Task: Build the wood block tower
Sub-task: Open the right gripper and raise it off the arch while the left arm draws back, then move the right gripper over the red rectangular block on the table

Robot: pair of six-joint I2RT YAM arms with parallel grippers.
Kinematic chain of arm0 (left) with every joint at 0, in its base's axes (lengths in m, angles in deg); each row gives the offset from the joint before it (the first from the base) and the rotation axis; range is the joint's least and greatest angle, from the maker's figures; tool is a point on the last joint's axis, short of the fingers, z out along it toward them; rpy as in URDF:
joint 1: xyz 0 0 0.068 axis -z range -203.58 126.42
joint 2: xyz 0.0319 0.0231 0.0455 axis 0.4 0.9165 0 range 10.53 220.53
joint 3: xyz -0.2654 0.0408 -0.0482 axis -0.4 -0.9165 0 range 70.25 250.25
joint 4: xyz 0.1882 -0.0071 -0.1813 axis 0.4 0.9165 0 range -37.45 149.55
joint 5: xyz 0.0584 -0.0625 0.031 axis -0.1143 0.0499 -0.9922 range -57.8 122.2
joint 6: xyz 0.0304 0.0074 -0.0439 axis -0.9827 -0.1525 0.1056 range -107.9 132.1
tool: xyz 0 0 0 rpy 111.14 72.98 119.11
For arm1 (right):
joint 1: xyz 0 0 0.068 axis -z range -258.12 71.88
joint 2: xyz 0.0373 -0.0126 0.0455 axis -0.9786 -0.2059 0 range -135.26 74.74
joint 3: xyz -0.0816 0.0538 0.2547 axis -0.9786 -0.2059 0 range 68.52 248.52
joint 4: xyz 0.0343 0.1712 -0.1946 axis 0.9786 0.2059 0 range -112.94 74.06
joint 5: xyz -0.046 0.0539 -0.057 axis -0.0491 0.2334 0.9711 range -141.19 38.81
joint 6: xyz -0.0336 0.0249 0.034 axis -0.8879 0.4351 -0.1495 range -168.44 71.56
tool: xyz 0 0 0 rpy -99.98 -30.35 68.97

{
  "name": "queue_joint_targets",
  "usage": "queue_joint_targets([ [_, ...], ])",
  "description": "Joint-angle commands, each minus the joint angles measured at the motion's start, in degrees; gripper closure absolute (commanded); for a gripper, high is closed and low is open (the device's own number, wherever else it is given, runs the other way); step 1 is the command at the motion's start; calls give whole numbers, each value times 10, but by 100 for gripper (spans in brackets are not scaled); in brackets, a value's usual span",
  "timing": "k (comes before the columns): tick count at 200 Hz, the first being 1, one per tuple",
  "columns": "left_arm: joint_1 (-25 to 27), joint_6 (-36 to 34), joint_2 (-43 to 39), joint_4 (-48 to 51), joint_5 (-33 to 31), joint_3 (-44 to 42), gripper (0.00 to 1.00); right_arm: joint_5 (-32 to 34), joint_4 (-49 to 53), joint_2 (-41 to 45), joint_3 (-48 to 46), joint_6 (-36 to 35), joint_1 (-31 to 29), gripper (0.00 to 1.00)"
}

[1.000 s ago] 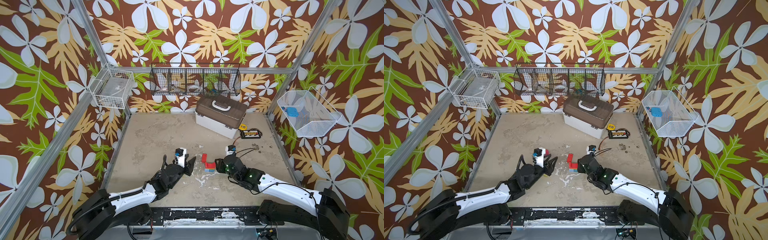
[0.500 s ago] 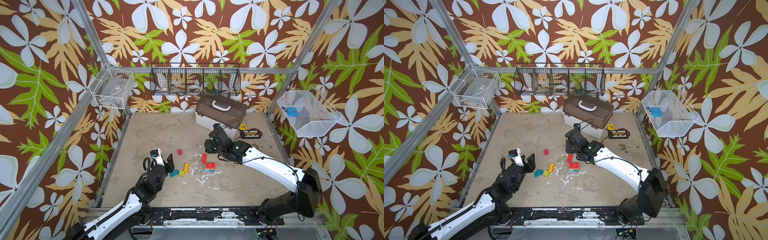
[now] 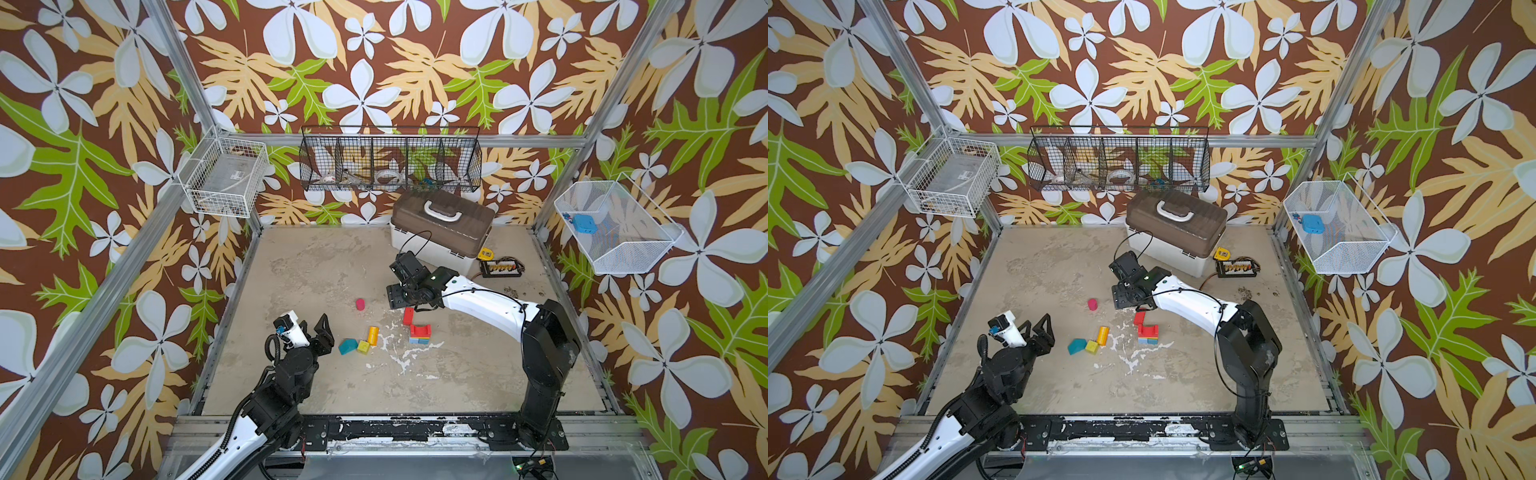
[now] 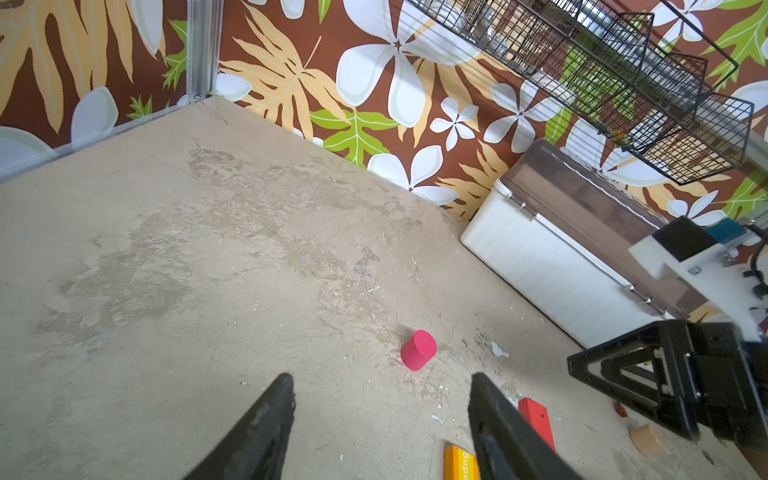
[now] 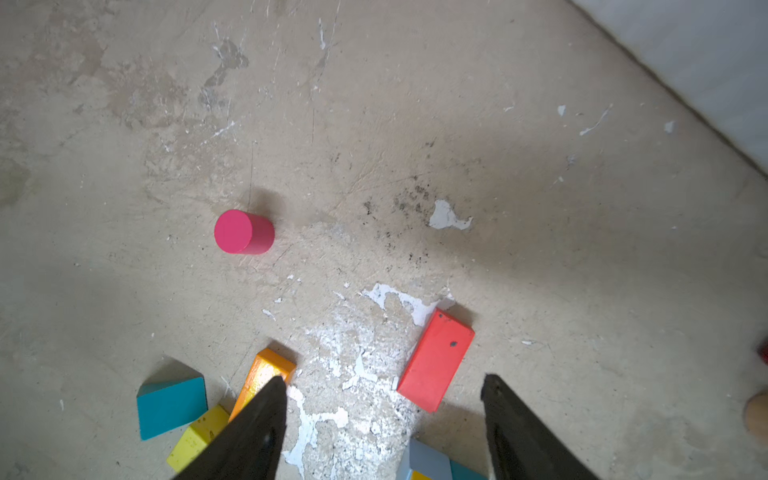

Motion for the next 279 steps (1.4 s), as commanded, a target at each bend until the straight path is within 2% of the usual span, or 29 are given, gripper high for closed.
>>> queue_joint_targets([
  [1, 0, 5, 20, -4, -7, 6, 32, -23, -12, -8, 5, -12, -9, 26],
  [31, 0, 6, 51, -9, -12, 15, 31, -20, -8, -34, 47, -34, -57, 27],
  [66, -1, 8, 55, -11, -24, 14, 31, -75, -7, -82, 84, -57, -88, 33],
  [82, 0, 9, 58, -13, -26, 15, 31, -38, 13, -93, 96, -52, -88, 34],
  [98, 0, 7, 63, -17, -27, 15, 31, 10, 23, -91, 93, -45, -81, 34],
  [152, -1, 8, 75, -19, -29, 18, 31, -6, 0, -78, 25, -17, -5, 31],
  [202, 0, 4, 74, -23, -30, 17, 30, 30, 16, -82, -6, -3, 14, 21],
  [231, 0, 6, 75, -21, -33, 17, 31, 15, 6, -89, -22, -4, 20, 21],
  [279, 0, 6, 77, -23, -33, 17, 31, -16, 0, -107, -15, -12, 20, 27],
])
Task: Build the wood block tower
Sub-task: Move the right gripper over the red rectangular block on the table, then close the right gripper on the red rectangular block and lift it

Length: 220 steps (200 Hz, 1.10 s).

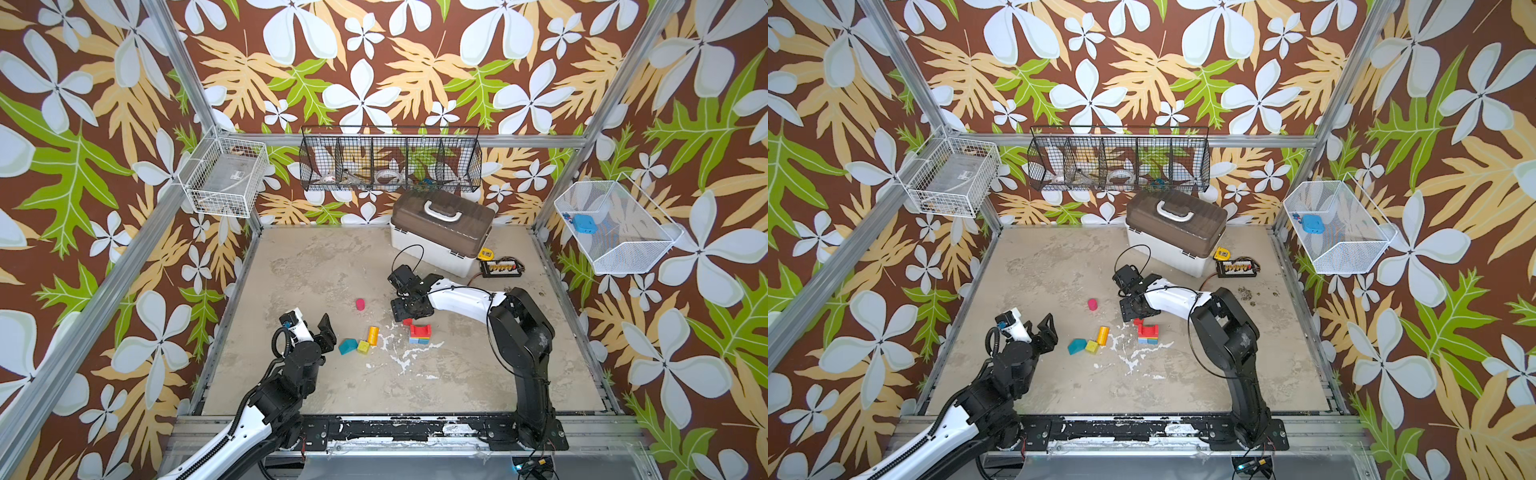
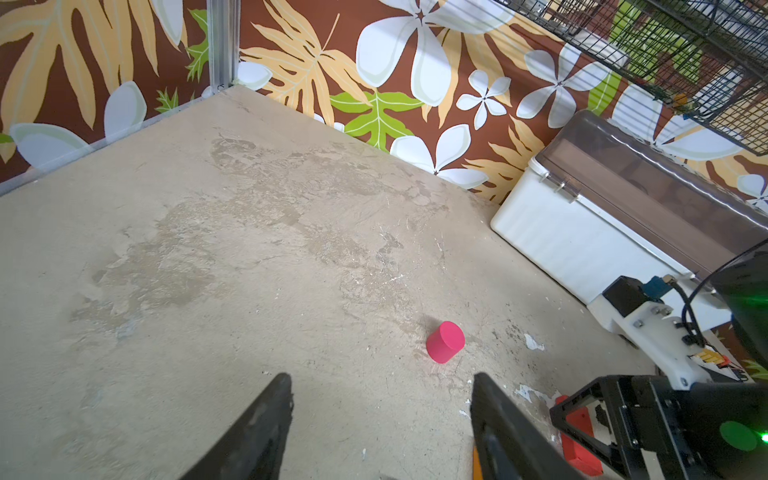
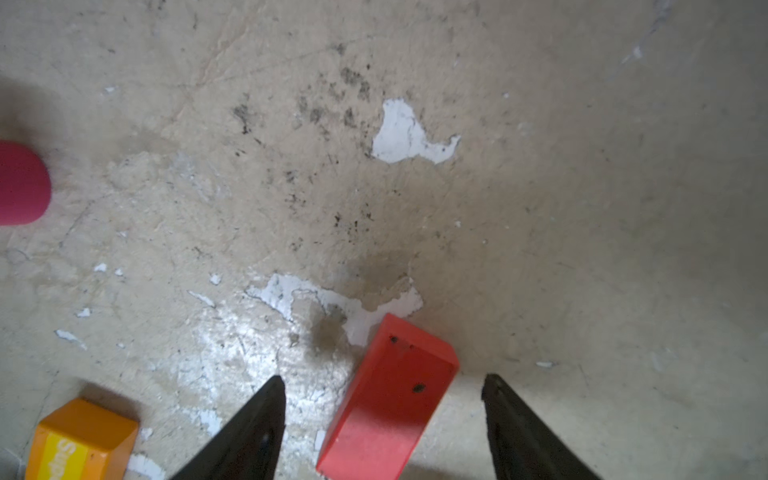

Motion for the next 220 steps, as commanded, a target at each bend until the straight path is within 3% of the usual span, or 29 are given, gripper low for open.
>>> queue_joint_targets([
  [1, 0, 1, 2, -12, -7, 4, 31, -17, -2, -5, 5, -2, 0, 28],
  [54, 0, 1, 10, -14, -7, 5, 30, -54, -16, -18, 16, -8, 0, 54],
  [99, 0, -1, 16, -19, -13, 6, 30, -60, -10, -24, 25, -22, -3, 52],
  [153, 0, -1, 13, -20, -14, 5, 30, 6, 34, -25, 41, -41, -12, 49],
  [220, -1, 0, 12, -19, -16, 5, 31, -16, 33, -32, 39, -56, -16, 51],
])
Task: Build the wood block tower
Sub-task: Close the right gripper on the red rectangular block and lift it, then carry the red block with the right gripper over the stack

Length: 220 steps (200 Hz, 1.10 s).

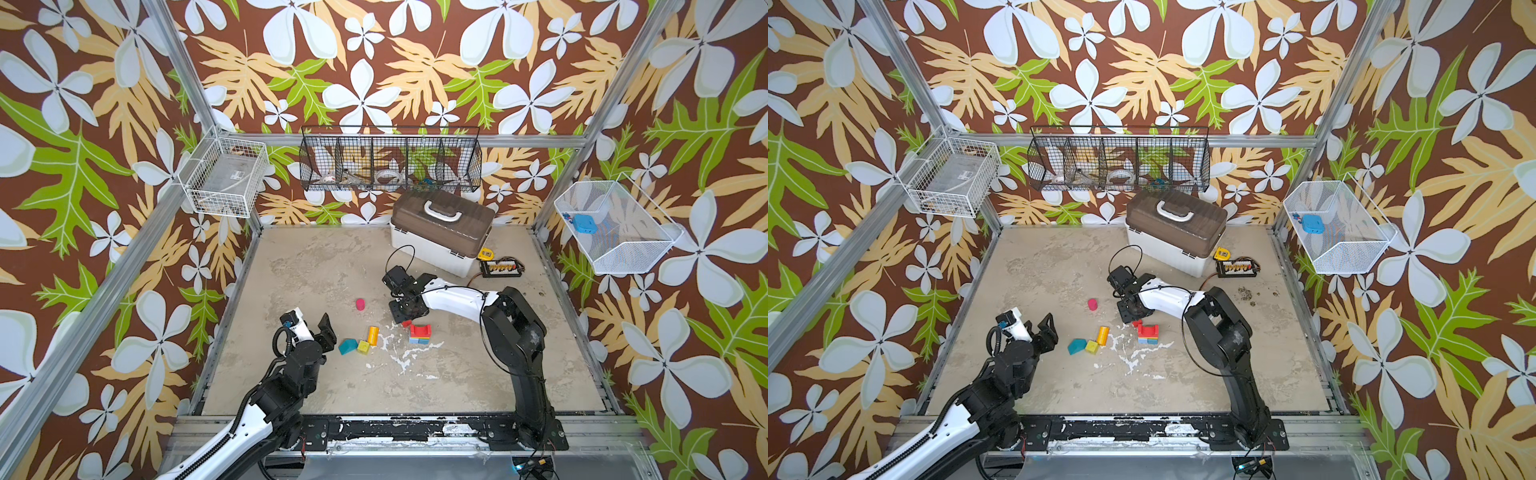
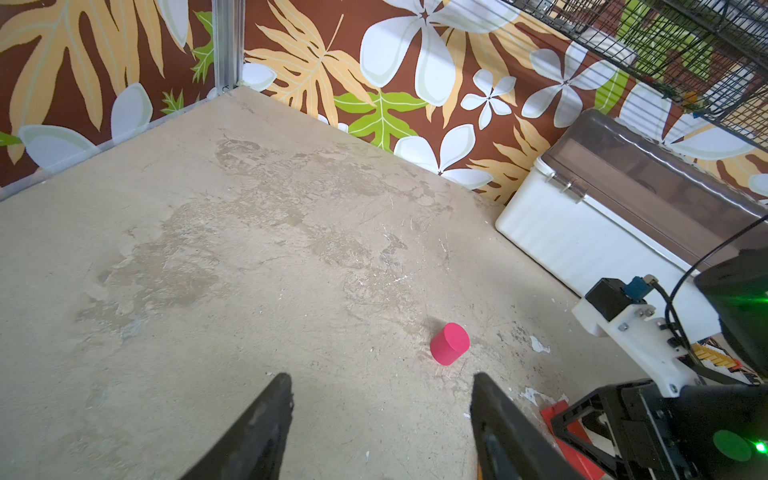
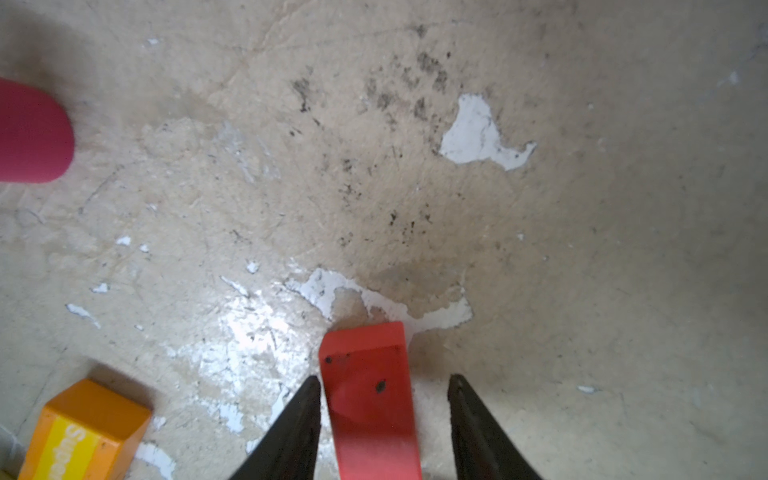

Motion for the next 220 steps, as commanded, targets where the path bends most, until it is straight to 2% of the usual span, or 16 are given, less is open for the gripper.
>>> queue_joint_targets([
  [1, 0, 0, 1, -10, -11, 5, 31, -5, 7, -6, 4, -11, -3, 51],
  [40, 0, 1, -2, -10, -10, 4, 30, -14, 3, -14, 6, -12, -4, 55],
  [75, 0, -2, -4, -11, -8, 4, 31, -9, 7, -22, 10, -14, -6, 73],
  [98, 0, -1, -4, -11, -8, 3, 31, -3, 7, -18, 12, -14, -8, 81],
  [140, 0, -3, -6, -13, -4, 3, 31, 31, 31, 6, 56, -23, -8, 86],
  [178, 0, -3, -19, -11, -1, 0, 31, 52, 55, 74, 115, -42, -7, 92],
  [192, 0, -4, -28, -11, 4, -3, 31, 56, 45, 116, 111, -60, -7, 100],
  [220, 0, -6, -41, -10, 10, -7, 31, 99, 12, 211, 69, -94, -7, 100],
])
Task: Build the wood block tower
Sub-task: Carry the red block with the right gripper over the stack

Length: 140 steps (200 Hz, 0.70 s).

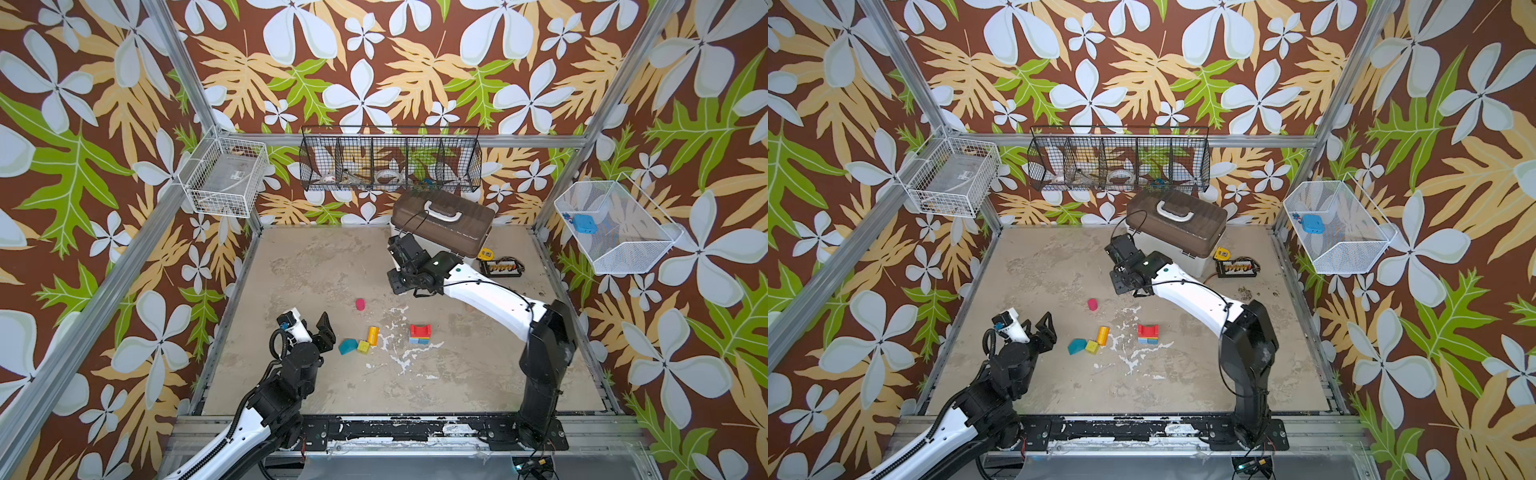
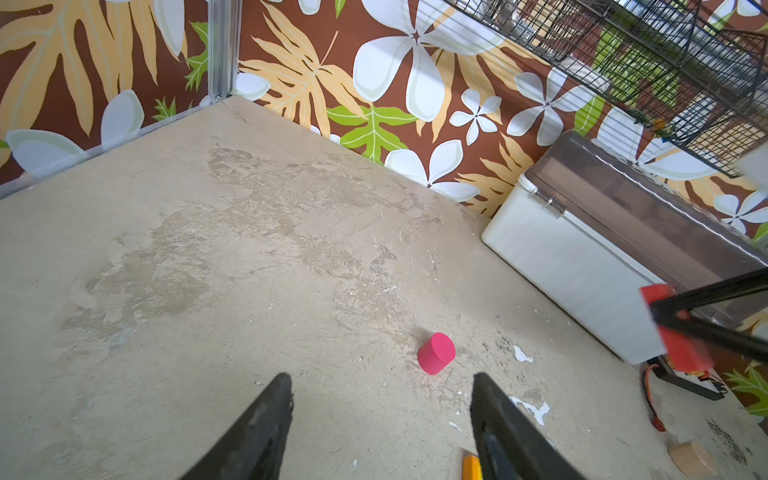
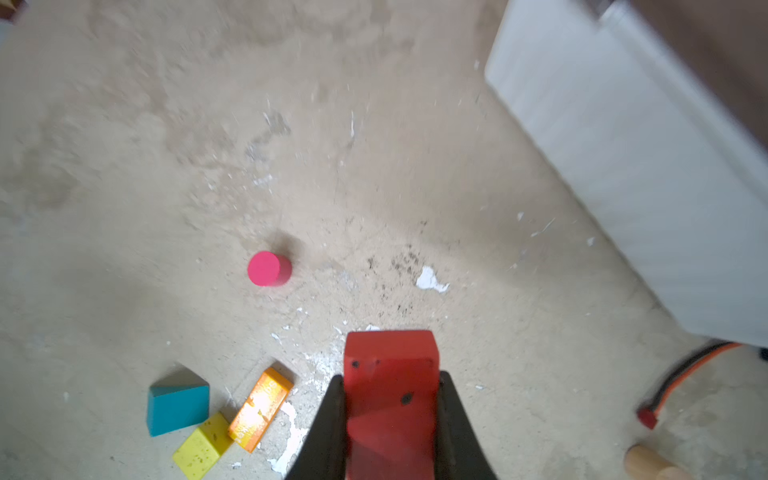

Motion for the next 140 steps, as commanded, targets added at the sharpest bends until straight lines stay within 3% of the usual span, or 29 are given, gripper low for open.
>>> queue_joint_targets([
  [1, 0, -6, -8, -7, 6, -2, 31, 52, -18, 61, -29, -38, -1, 100],
  [19, 0, -6, -16, -4, 8, -3, 31, 60, -44, 121, -65, -62, 0, 100],
  [49, -1, -6, -37, -1, 12, -9, 31, -5, -147, 235, -169, -141, 0, 100],
  [82, 0, -6, -41, 3, 16, -9, 31, -198, -207, 334, -274, -266, 2, 100],
  [104, 0, -5, -44, 7, 22, -9, 31, -338, -165, 352, -323, -367, 1, 100],
  [118, 0, -5, -49, 9, 24, -10, 31, -336, -129, 347, -333, -404, 1, 100],
  [140, 0, -5, -58, 11, 30, -12, 31, -267, -90, 339, -350, -457, 1, 100],
])
